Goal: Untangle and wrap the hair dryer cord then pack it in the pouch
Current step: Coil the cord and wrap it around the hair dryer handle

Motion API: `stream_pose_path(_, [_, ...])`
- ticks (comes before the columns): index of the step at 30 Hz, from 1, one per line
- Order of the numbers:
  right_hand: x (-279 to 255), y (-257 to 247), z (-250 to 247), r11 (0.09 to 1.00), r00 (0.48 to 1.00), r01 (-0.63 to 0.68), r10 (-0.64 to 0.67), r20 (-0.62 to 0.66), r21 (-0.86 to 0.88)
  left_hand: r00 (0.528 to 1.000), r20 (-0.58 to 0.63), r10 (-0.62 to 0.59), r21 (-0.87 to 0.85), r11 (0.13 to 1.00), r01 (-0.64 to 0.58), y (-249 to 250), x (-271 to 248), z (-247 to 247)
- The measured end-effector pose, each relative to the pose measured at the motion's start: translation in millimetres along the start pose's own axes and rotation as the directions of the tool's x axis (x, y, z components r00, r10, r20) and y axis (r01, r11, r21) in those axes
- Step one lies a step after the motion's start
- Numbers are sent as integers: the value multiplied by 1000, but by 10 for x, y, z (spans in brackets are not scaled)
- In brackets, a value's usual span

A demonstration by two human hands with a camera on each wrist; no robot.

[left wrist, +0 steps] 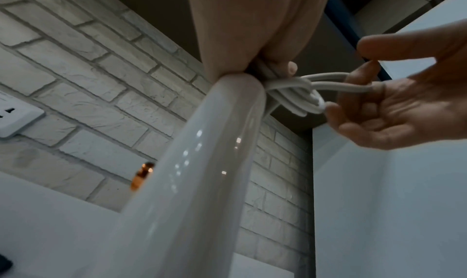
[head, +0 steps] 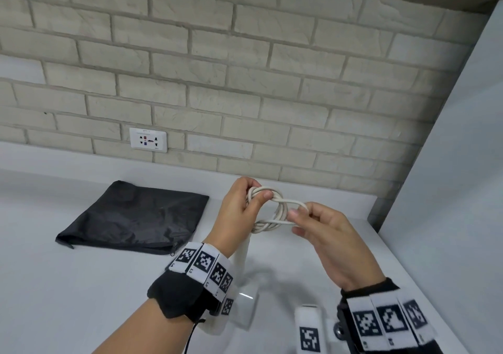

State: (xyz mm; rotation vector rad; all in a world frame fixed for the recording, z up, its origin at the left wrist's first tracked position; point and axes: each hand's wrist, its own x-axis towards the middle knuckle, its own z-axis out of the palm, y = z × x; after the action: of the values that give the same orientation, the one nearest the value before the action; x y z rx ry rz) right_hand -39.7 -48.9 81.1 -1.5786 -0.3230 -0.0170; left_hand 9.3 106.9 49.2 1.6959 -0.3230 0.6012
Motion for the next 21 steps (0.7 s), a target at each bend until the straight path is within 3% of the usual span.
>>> stream_pose_path(6, [-56, 99, -158, 994, 993, 112, -113, -30, -17, 999, 0, 53, 122, 991, -53, -6, 35, -8])
stream_pose_path(12, [-18, 119, -443, 914, 974, 140, -196, -111, -382, 999, -45, 17, 159, 987, -10, -36, 92, -57])
stream_pose_path(16, [-32, 143, -616, 971, 964, 108, -154, -217, -212, 998, -61, -7, 169, 985, 17, -60, 106, -49])
stream_pose_path(19, [-50, 127, -614, 990, 986, 106, -92, -142, 91, 998, -69, -3, 181, 983, 15, -57, 128, -46])
stream_pose_path(21, [-50, 105, -586, 977, 994, 97, -85, -69, 192, 998, -58, -9, 190, 982, 20, -55, 138, -48])
